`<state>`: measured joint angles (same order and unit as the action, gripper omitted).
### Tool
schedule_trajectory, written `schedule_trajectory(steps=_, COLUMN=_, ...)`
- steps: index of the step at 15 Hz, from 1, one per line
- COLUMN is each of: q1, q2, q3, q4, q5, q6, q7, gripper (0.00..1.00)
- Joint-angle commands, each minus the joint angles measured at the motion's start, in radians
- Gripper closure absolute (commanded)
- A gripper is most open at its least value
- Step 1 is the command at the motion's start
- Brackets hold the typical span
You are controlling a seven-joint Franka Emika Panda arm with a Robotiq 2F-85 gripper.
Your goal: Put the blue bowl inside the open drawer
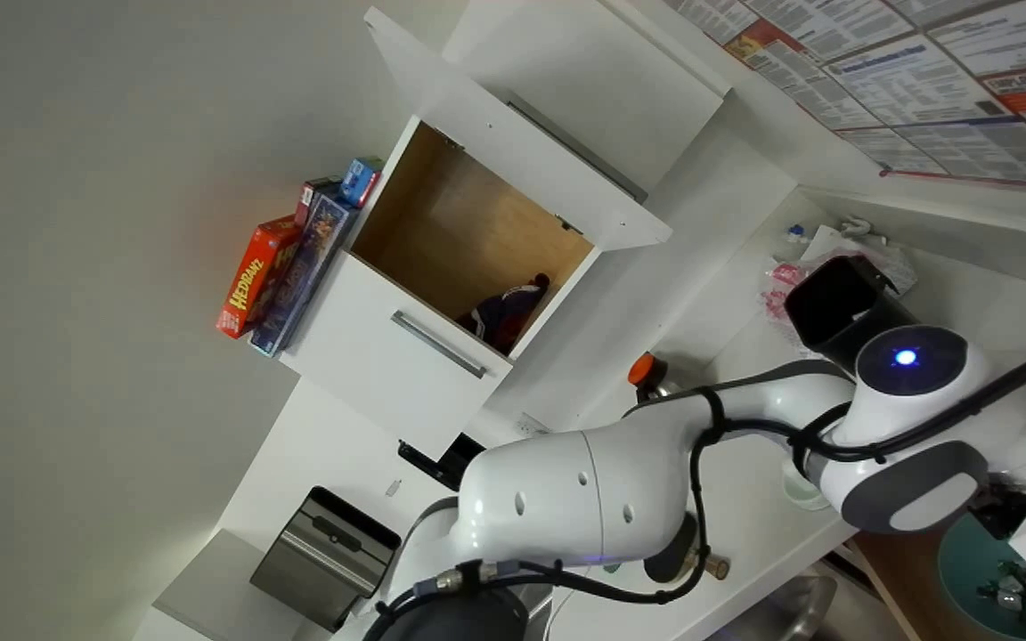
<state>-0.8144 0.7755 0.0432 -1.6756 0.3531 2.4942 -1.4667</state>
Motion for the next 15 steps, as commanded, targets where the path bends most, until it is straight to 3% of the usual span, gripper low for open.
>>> schedule_trajectory(steps=1, q1=0.007, q2=-0.194, q3=-0.020, q4=-0.185, q5=-0.015, q6=-0.033, q7=0.026, gripper=0.00)
schedule_trajectory(steps=9, q1=0.077, q2=-0.452, q3=-0.055, q4=-0.398, q5=0.018, q6=-0.097, q7=0.116, gripper=0.00)
schedule_trajectory(steps=12, q1=0.124, q2=-0.493, q3=-0.090, q4=-0.429, q5=0.005, q6=-0.117, q7=0.130, gripper=0.00)
schedule_trajectory(steps=13, q1=0.126, q2=-0.435, q3=-0.097, q4=-0.376, q5=0.023, q6=-0.100, q7=0.096, gripper=0.00)
schedule_trajectory(steps=15, q1=0.145, q2=-0.441, q3=-0.113, q4=-0.382, q5=0.022, q6=-0.100, q7=0.097, gripper=0.00)
